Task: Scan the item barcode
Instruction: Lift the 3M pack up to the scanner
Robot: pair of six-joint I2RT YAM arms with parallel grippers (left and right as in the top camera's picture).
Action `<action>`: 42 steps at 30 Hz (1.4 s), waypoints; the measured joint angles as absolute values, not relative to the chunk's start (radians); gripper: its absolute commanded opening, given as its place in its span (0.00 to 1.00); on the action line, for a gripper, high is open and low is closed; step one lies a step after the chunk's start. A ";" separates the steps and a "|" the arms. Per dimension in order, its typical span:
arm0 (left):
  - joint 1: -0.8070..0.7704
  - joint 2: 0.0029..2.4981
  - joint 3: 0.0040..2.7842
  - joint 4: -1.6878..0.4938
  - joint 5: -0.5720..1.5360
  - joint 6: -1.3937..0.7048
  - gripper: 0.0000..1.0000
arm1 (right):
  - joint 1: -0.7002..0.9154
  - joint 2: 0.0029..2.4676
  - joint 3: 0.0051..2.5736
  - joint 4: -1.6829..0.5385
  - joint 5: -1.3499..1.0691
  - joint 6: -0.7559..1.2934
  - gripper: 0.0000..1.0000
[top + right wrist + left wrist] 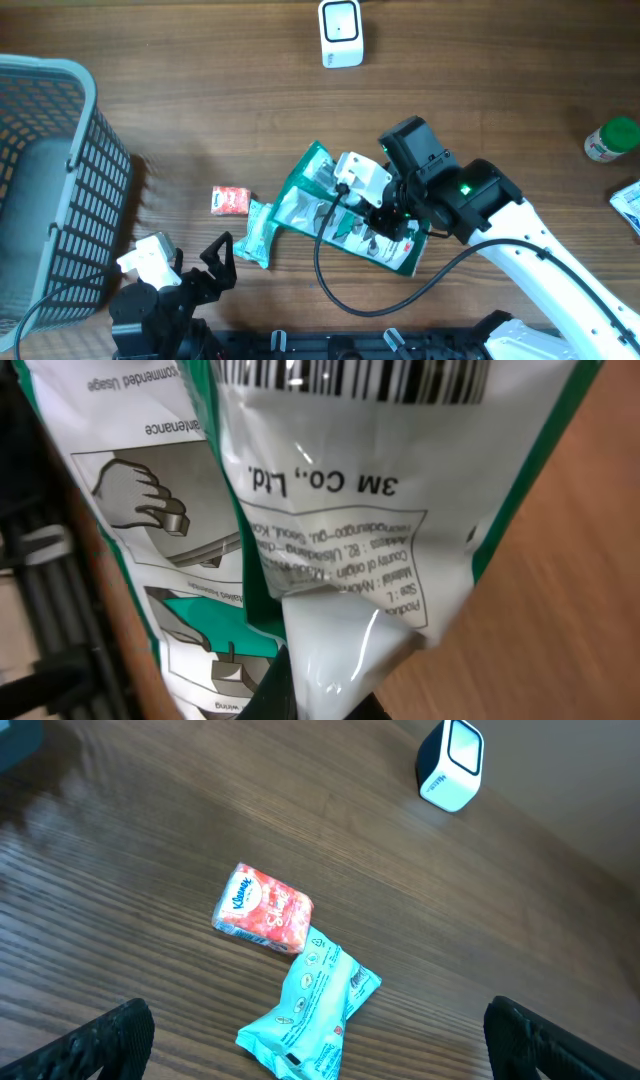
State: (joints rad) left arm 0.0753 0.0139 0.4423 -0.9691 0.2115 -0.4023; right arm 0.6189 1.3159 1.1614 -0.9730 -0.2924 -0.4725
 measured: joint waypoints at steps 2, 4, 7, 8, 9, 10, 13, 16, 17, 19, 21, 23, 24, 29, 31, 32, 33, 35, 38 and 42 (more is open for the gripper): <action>0.075 0.014 0.442 -0.969 0.212 -0.402 1.00 | 0.619 1.316 1.161 -0.931 -0.257 -0.472 0.04; 0.075 0.014 0.442 -0.969 0.212 -0.402 1.00 | 0.619 1.316 1.161 -0.852 -0.211 -0.450 0.04; 0.075 0.014 0.442 -0.969 0.212 -0.402 1.00 | 0.616 1.325 1.161 -0.672 -0.103 -0.282 0.04; 0.075 0.014 0.442 -0.969 0.212 -0.402 1.00 | 0.609 1.338 1.161 -0.638 -0.092 -0.206 0.05; 0.075 0.014 0.442 -0.969 0.212 -0.402 1.00 | 0.595 1.364 1.162 -0.576 -0.110 -0.089 0.04; 0.075 0.014 0.442 -0.970 0.212 -0.402 1.00 | 0.582 1.391 1.162 -0.542 -0.146 0.007 0.04; 0.075 0.014 0.442 -0.970 0.212 -0.402 1.00 | 0.570 1.415 1.162 -0.538 -0.239 0.342 0.04; 0.075 0.014 0.442 -0.969 0.212 -0.402 1.00 | 0.566 1.433 1.162 -0.432 -0.314 0.538 0.04; 0.075 0.014 0.442 -0.969 0.212 -0.402 1.00 | 0.556 1.450 1.160 -0.362 -0.380 0.580 0.04; 0.075 0.014 0.442 -0.969 0.212 -0.402 1.00 | 0.519 1.534 1.162 -0.083 -0.589 0.671 0.04; 0.075 0.014 0.442 -0.970 0.212 -0.402 1.00 | 0.464 1.650 1.164 0.238 -0.797 0.816 0.04; 0.075 0.014 0.442 -0.969 0.212 -0.402 1.00 | 0.397 1.776 1.164 0.609 -0.954 1.018 0.05; 0.075 0.014 0.442 -0.970 0.212 -0.402 1.00 | 0.355 1.848 1.168 0.773 -1.013 1.152 0.05; 0.075 0.014 0.442 -0.972 0.212 -0.402 1.00 | 0.256 2.038 1.174 0.970 -1.151 1.368 0.05; 0.075 0.014 0.442 -0.972 0.212 -0.402 1.00 | 0.257 2.038 1.193 0.876 -1.186 1.319 0.05; 0.075 0.014 0.442 -0.972 0.212 -0.402 1.00 | 0.259 2.039 1.236 0.773 -1.192 1.254 0.05; 0.075 0.015 0.442 -0.972 0.212 -0.402 1.00 | 0.259 2.037 1.271 0.659 -1.188 1.197 0.05; 0.075 0.014 0.442 -0.973 0.212 -0.403 1.00 | 0.259 2.032 1.362 0.284 -1.121 1.025 0.05; 0.075 0.014 0.442 -0.971 0.212 -0.402 1.00 | 0.276 2.020 1.534 -0.383 -0.774 0.711 0.05; 0.075 0.014 0.442 -0.970 0.212 -0.402 1.00 | 0.356 1.992 1.755 -0.650 -0.108 0.371 0.05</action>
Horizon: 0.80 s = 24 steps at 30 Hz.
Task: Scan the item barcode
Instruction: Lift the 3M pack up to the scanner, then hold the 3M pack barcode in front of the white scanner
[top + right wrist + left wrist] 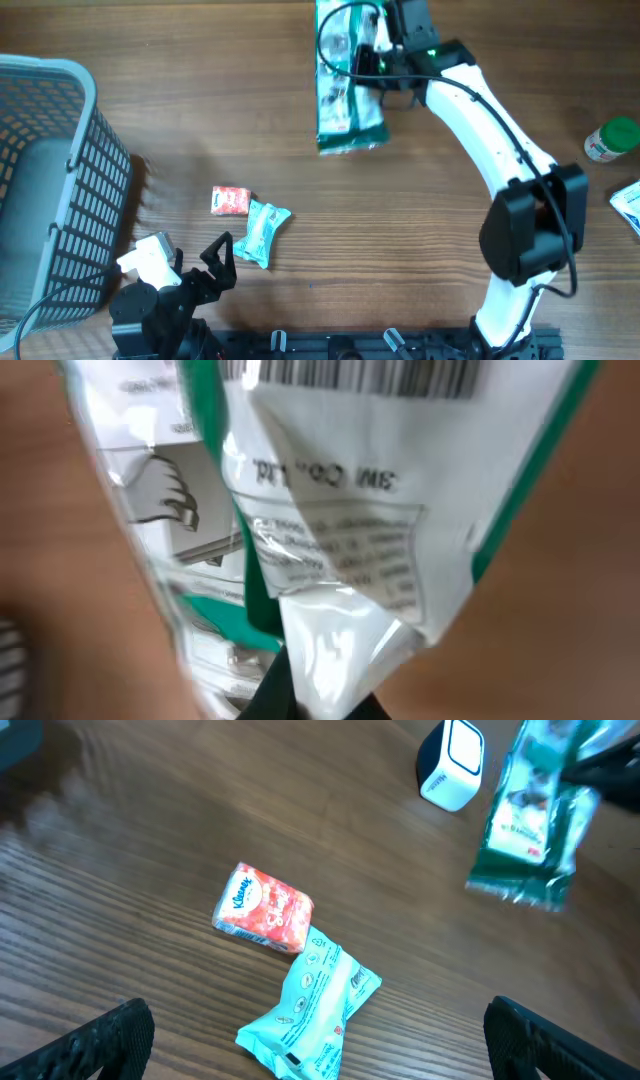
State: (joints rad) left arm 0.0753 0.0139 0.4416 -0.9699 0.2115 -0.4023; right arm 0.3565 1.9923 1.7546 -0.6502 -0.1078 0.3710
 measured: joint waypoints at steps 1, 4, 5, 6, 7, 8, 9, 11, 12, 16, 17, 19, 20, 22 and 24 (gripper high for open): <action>0.075 0.014 0.442 -0.970 0.212 -0.402 1.00 | 0.373 1.974 1.780 -0.641 0.101 0.263 0.05; 0.075 0.014 0.442 -0.969 0.212 -0.402 1.00 | 0.379 1.970 1.786 -0.588 0.496 0.106 0.05; 0.075 0.014 0.442 -0.970 0.212 -0.402 1.00 | 0.381 1.977 1.785 -0.529 0.604 0.056 0.05; 0.075 0.014 0.442 -0.970 0.212 -0.402 1.00 | 0.383 1.997 1.786 -0.387 0.775 -0.041 0.05; 0.075 0.014 0.442 -0.970 0.212 -0.402 1.00 | 0.388 2.025 1.793 -0.283 0.896 -0.126 0.05; 0.075 0.015 0.442 -0.968 0.212 -0.402 1.00 | 0.397 2.059 1.790 -0.103 1.010 -0.264 0.05; 0.075 0.013 0.442 -0.971 0.212 -0.402 1.00 | 0.406 2.104 1.797 0.072 1.096 -0.375 0.05; 0.075 0.014 0.442 -0.971 0.212 -0.402 1.00 | 0.432 2.204 1.802 0.397 1.238 -0.654 0.05; 0.075 0.014 0.442 -0.969 0.212 -0.402 1.00 | 0.450 2.264 1.802 0.514 1.293 -0.806 0.05; 0.075 0.014 0.442 -0.970 0.212 -0.402 1.00 | 0.512 2.422 1.799 0.548 1.409 -1.081 0.05; 0.075 0.014 0.442 -0.970 0.212 -0.402 1.00 | 0.530 2.444 1.792 0.548 1.430 -1.115 0.05; 0.075 0.014 0.442 -0.970 0.212 -0.402 1.00 | 0.556 2.458 1.790 0.549 1.460 -1.137 0.05; 0.075 0.014 0.442 -0.970 0.212 -0.402 1.00 | 0.565 2.458 1.790 0.550 1.472 -1.150 0.05; 0.075 0.014 0.442 -0.970 0.212 -0.402 1.00 | 0.569 2.464 1.790 0.556 1.487 -1.185 0.05; 0.075 0.014 0.442 -0.970 0.212 -0.402 1.00 | 0.567 2.501 1.790 0.555 1.494 -1.226 0.05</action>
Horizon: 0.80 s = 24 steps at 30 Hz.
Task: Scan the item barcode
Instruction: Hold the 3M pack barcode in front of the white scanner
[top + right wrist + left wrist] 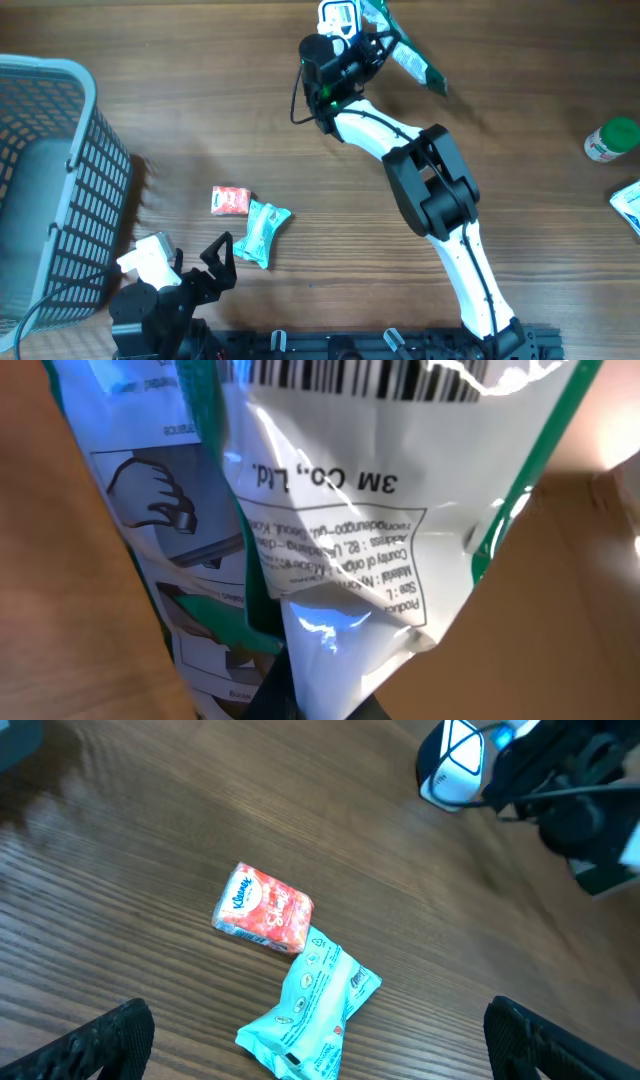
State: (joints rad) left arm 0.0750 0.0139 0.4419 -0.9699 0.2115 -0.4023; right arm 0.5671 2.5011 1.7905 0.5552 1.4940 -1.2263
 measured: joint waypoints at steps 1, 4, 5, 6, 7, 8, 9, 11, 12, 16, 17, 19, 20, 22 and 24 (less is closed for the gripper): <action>0.075 0.014 0.442 -0.970 0.212 -0.402 1.00 | 0.567 2.522 1.790 0.554 1.494 -1.246 0.05; 0.075 0.014 0.442 -0.970 0.212 -0.402 1.00 | 0.567 2.554 1.790 0.551 1.498 -1.293 0.05; 0.075 0.014 0.442 -0.970 0.212 -0.402 1.00 | 0.567 2.560 1.790 0.552 1.501 -1.307 0.05; 0.075 0.014 0.442 -0.970 0.212 -0.402 1.00 | 0.568 2.563 1.790 0.552 1.502 -1.316 0.05; 0.075 0.014 0.442 -0.970 0.212 -0.402 1.00 | 0.569 2.566 1.790 0.552 1.502 -1.327 0.05; 0.075 0.014 0.442 -0.970 0.212 -0.402 1.00 | 0.569 2.569 1.790 0.551 1.502 -1.342 0.05; 0.075 0.014 0.442 -0.970 0.212 -0.402 1.00 | 0.569 2.570 1.790 0.552 1.502 -1.359 0.05; 0.075 0.014 0.442 -0.970 0.212 -0.402 1.00 | 0.569 2.570 1.790 0.556 1.504 -1.387 0.05; 0.075 0.014 0.442 -0.970 0.212 -0.402 1.00 | 0.569 2.570 1.790 0.556 1.505 -1.401 0.05; 0.075 0.014 0.442 -0.970 0.212 -0.402 1.00 | 0.571 2.570 1.790 0.490 1.509 -1.427 0.05; 0.075 0.014 0.442 -0.970 0.212 -0.402 1.00 | 0.574 2.570 1.790 0.469 1.509 -1.431 0.05; 0.075 0.014 0.442 -0.970 0.212 -0.403 1.00 | 0.582 2.572 1.790 0.456 1.510 -1.446 0.05; 0.075 0.014 0.442 -0.970 0.212 -0.402 1.00 | 0.586 2.574 1.790 0.480 1.512 -1.465 0.05; 0.075 0.014 0.442 -0.969 0.212 -0.402 1.00 | 0.590 2.583 1.789 0.667 1.518 -1.528 0.04; 0.075 0.014 0.442 -0.969 0.212 -0.402 1.00 | 0.593 2.593 1.787 0.997 1.520 -1.647 0.04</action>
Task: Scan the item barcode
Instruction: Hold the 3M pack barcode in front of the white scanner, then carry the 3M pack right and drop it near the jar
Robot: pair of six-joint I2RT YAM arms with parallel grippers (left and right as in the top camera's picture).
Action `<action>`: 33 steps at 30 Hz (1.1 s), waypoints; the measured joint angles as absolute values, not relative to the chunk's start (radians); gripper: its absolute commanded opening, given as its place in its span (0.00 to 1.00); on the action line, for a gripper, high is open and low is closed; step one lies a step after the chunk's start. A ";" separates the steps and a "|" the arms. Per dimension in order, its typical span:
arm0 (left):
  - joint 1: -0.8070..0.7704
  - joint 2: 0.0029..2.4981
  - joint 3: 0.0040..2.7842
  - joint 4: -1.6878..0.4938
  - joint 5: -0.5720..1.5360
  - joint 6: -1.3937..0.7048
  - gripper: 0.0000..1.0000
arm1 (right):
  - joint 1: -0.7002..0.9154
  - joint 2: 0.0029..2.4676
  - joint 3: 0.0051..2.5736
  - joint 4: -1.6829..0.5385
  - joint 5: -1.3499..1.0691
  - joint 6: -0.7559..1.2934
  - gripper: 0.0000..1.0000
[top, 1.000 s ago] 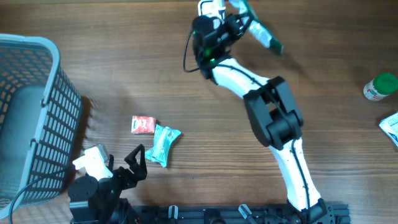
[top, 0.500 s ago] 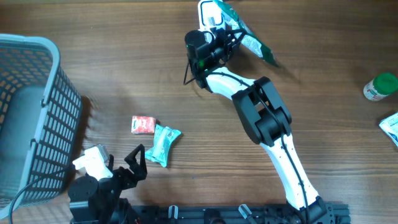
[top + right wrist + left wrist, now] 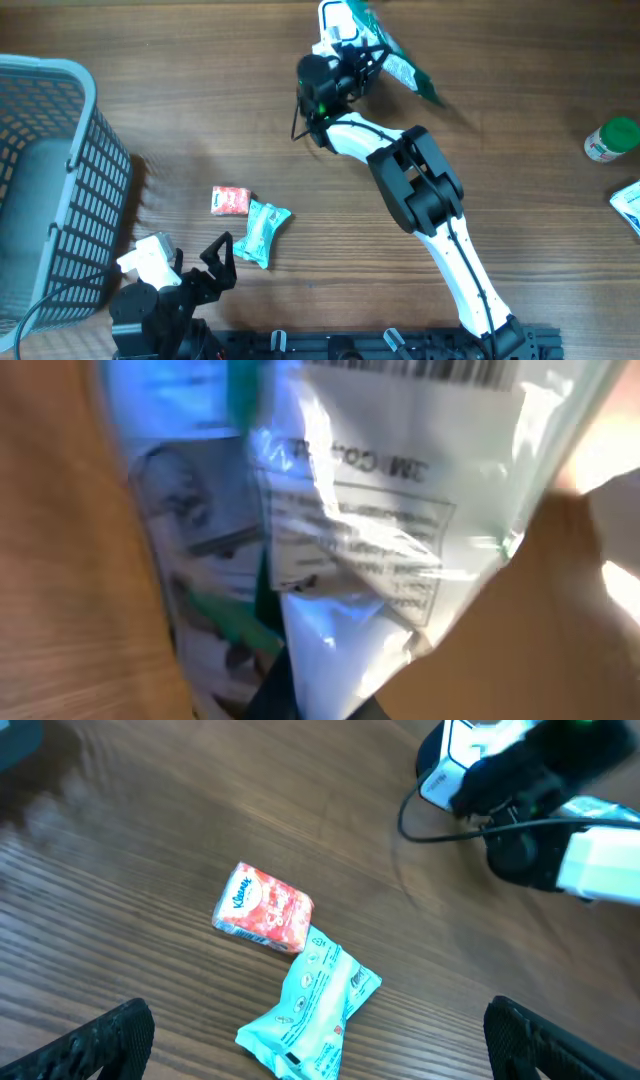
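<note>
My right gripper is shut on the green and white 3M packet and holds it at the far edge of the table, right by the white barcode scanner, which the arm mostly covers. In the right wrist view the packet fills the frame with its barcode at the top edge, lit bluish. The scanner peeks out behind the right arm in the left wrist view. My left gripper is open low at the front left, with nothing between its fingers.
A red tissue pack and a light blue wipes pack lie at front left near the left gripper. A grey basket stands at the left edge. A green-capped bottle and another packet are at the right edge.
The right gripper has stayed by the scanner, shifting slightly with the packet. The packet now looks tilted and lit blue in the wrist view. The left arm has not moved.
The right gripper held the 3M packet low over the table's middle. Then it held the packet up at the far side near the scanner. Then it was at the scanner with the packet, where it remains. The left gripper stayed open at the front left throughout.
</note>
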State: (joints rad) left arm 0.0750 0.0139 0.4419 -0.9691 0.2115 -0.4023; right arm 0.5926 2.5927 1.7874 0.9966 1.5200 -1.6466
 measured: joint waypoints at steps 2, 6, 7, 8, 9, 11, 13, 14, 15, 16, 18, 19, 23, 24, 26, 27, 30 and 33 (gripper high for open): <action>0.075 0.013 0.442 -0.971 0.212 -0.402 1.00 | 0.593 2.603 1.790 1.519 1.525 -1.847 0.04; 0.075 0.014 0.442 -0.970 0.212 -0.402 1.00 | 0.553 2.590 1.788 1.567 1.524 -2.041 0.04; 0.075 0.014 0.442 -0.970 0.212 -0.402 1.00 | 0.529 2.590 1.788 1.568 1.524 -2.056 0.04; 0.075 0.014 0.442 -0.970 0.212 -0.402 1.00 | 0.500 2.590 1.788 1.568 1.524 -2.068 0.04; 0.075 0.014 0.442 -0.970 0.212 -0.402 1.00 | 0.471 2.590 1.788 1.568 1.524 -2.074 0.04; 0.075 0.014 0.442 -0.970 0.212 -0.402 1.00 | 0.419 2.590 1.788 1.568 1.524 -2.077 0.04; 0.075 0.014 0.442 -0.970 0.212 -0.402 1.00 | 0.326 2.590 1.782 1.568 1.524 -2.070 0.04; 0.075 0.014 0.442 -0.970 0.212 -0.402 1.00 | 0.281 2.590 1.770 1.568 1.524 -2.061 0.04; 0.075 0.014 0.442 -0.970 0.212 -0.402 1.00 | 0.240 2.590 1.752 1.568 1.520 -2.045 0.04; 0.075 0.014 0.442 -0.970 0.212 -0.402 1.00 | 0.190 2.590 1.715 1.569 1.520 -2.017 0.04; 0.075 0.014 0.442 -0.969 0.212 -0.402 1.00 | 0.080 2.590 1.623 1.569 1.520 -1.951 0.10; 0.075 0.014 0.442 -0.970 0.212 -0.402 1.00 | 0.041 2.590 1.598 1.568 1.518 -1.931 0.43; 0.075 0.014 0.442 -0.970 0.212 -0.402 1.00 | -0.126 2.590 1.457 1.569 1.522 -1.817 1.00; 0.075 0.014 0.442 -0.970 0.212 -0.402 1.00 | -0.143 2.590 1.452 1.569 1.522 -1.806 1.00; 0.075 0.014 0.442 -0.970 0.212 -0.402 1.00 | -0.166 2.590 1.451 1.569 1.522 -1.791 1.00; 0.075 0.014 0.442 -0.970 0.212 -0.402 1.00 | -0.163 2.586 1.451 1.569 1.522 -1.785 1.00; 0.075 0.014 0.442 -0.970 0.212 -0.402 1.00 | -0.123 2.507 1.462 1.569 1.523 -1.777 1.00; 0.075 0.014 0.442 -0.969 0.212 -0.402 1.00 | -0.039 2.275 1.481 1.569 1.523 -1.773 1.00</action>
State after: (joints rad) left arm 0.0750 0.0135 0.4419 -0.9691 0.2115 -0.4023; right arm -0.0395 2.2745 1.4815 1.5692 1.5230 -1.7725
